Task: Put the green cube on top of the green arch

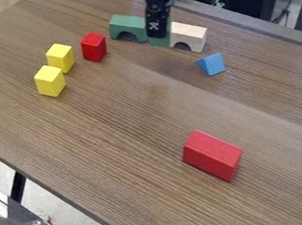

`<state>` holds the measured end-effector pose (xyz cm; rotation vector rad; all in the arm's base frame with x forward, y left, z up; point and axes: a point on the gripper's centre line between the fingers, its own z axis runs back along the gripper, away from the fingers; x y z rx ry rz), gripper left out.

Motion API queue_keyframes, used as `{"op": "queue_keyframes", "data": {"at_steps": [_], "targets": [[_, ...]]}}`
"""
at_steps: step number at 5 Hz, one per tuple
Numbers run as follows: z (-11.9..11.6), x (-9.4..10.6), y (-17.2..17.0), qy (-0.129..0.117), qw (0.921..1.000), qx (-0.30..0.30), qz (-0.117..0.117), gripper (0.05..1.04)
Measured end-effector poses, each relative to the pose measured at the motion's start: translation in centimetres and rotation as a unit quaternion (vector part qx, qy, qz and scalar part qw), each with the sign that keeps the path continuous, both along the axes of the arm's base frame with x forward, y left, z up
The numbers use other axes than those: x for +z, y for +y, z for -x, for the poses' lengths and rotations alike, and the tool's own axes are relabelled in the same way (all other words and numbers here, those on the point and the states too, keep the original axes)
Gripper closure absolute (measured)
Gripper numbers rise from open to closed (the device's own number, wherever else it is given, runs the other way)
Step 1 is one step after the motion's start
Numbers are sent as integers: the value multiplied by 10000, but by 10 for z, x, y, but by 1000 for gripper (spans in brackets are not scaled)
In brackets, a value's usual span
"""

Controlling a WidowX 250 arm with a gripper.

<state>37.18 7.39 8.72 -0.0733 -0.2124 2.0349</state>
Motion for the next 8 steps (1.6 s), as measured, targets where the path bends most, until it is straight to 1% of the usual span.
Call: {"op": "queue_keyframes", "data": {"at_steps": [1,2,3,4,5,7,8], "targets": [[2,1,15,-21,9998,175,4,532],[-1,5,24,-152,9997,184,26,532],[-8,15,36,-337,9993,146,51,532],[-14,14,45,-338,9993,105,67,532],[-20,10,52,-244,9997,-15,84,532],[-30,3,66,65,9993,-366,84,532],[-33,4,74,120,9986,-513,78,532]]}}
